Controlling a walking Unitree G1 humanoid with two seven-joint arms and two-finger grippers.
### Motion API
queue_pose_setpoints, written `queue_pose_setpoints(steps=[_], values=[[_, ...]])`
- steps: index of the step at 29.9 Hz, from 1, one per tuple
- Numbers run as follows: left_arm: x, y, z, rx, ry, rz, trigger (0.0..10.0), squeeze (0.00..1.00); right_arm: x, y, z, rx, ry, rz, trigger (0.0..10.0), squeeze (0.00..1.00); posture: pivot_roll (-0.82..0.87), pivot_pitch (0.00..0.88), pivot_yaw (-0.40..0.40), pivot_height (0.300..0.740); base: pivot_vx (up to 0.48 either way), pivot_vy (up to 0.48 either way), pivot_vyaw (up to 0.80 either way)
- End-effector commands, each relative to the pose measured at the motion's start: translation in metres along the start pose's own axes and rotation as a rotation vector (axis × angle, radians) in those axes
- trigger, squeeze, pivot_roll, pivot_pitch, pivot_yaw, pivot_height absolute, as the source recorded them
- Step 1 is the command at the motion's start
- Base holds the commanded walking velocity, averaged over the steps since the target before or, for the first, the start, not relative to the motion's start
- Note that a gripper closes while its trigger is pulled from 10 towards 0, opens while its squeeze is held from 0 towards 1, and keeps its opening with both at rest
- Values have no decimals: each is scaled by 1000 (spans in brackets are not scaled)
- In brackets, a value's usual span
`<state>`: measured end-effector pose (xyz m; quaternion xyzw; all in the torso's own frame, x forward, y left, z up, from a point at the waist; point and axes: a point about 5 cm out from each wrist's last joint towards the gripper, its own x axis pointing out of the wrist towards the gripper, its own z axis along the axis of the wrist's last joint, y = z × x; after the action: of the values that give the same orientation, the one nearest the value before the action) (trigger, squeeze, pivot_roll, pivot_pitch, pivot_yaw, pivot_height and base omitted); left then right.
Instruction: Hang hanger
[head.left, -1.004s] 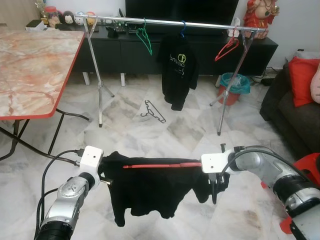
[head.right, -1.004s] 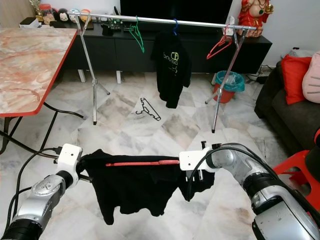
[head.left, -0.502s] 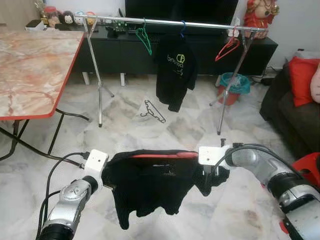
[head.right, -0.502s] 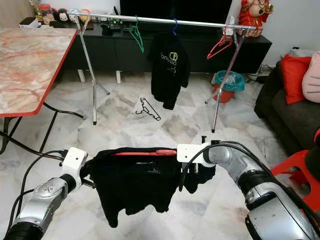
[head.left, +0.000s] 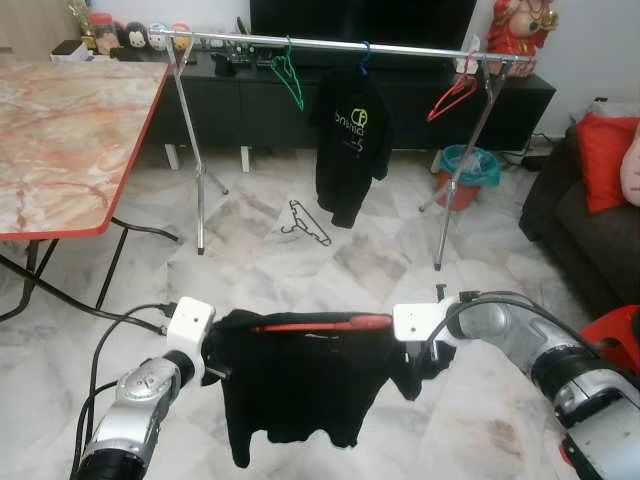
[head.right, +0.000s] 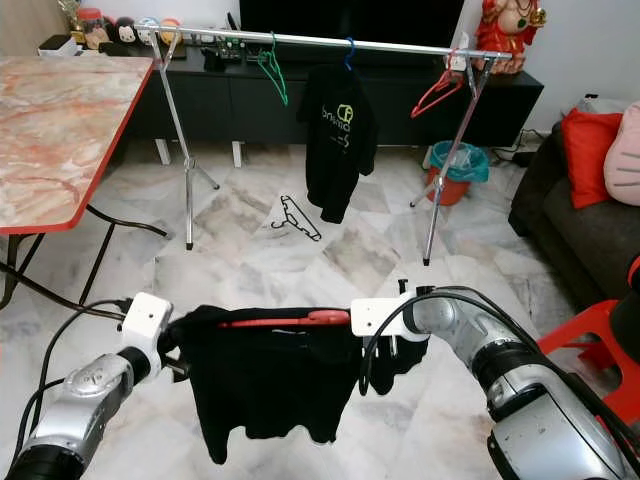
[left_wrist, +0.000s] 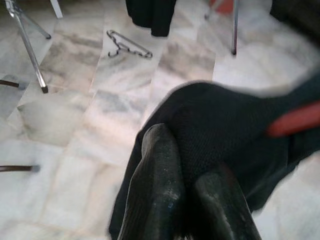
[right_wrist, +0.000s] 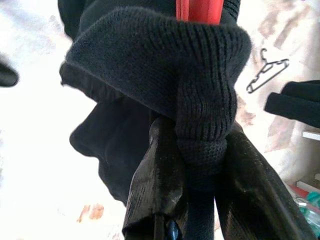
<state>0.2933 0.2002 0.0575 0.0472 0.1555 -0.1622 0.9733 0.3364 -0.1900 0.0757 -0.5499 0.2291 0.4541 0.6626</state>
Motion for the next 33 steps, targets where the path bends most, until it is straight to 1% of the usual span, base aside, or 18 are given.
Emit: queue_pose_setpoints(steps=[1,5,7,9,10,13,14,15,16,17,18,20,23,25,28,30,32,33], values=[[0,5,13,-45,-57,13,10000,0,-5,0,-13,14,62,-5,10000,0,-7,0,-91,736,0,0,0],[0,-4,21,-87,-102,-61,10000,0,-1,1,-10,15,74,-26,10000,0,-7,0,-92,736,0,0,0],[-1,-15,29,-105,-142,-151,10000,0,2,0,-5,28,54,-54,10000,0,-2,0,-93,736,0,0,0],[-1,-16,30,-107,-146,-162,10000,0,3,0,-4,31,51,-59,10000,0,-2,0,-93,736,0,0,0],[-3,-24,34,-112,-162,-231,10000,0,7,-2,2,64,34,-91,10000,0,-2,0,-92,736,0,0,0],[-5,-34,38,-115,-173,-308,10000,0,13,-3,11,96,15,-125,10000,0,-2,0,-92,736,0,0,0],[-5,-34,38,-115,-173,-308,10000,0,13,-3,11,96,15,-125,10000,0,-2,0,-92,736,0,0,0],[-5,-39,40,-111,-174,-349,10000,0,17,-5,20,124,-19,-159,10000,0,0,0,-91,736,0,0,0],[-5,-39,40,-111,-174,-349,10000,0,17,-5,20,124,-19,-159,10000,0,0,0,-91,736,0,0,0],[-6,-41,41,-112,-171,-363,10000,0,19,-6,25,140,-39,-175,10000,0,3,0,-89,736,0,0,0],[-7,-42,39,-94,-146,-374,10000,0,20,-14,37,191,-96,-235,10000,0,2,0,-87,736,0,0,0],[-7,-42,36,-84,-128,-373,10000,0,20,-20,44,232,-137,-273,10000,0,2,0,-87,736,0,0,0],[-8,-41,33,-75,-103,-370,10000,0,18,-25,52,232,-185,-304,10000,0,0,0,-85,736,0,0,0],[-9,-42,31,-75,-87,-378,10000,0,16,-32,57,282,-236,-341,10000,0,-1,0,-86,736,0,0,0],[-9,-44,30,-59,-72,-394,10000,0,13,-37,61,334,-279,-357,10000,0,-1,0,-88,736,0,0,0],[-9,-47,29,-47,-57,-416,10000,0,13,-39,64,363,-298,-343,10000,0,-1,0,-87,736,0,0,0],[-9,-48,29,-42,-53,-424,10000,0,13,-39,65,369,-307,-337,10000,0,0,0,-87,736,0,0,0],[-12,-51,29,-23,-47,-461,10000,0,15,-37,70,389,-339,-290,10000,0,1,0,-87,736,0,0,0]])
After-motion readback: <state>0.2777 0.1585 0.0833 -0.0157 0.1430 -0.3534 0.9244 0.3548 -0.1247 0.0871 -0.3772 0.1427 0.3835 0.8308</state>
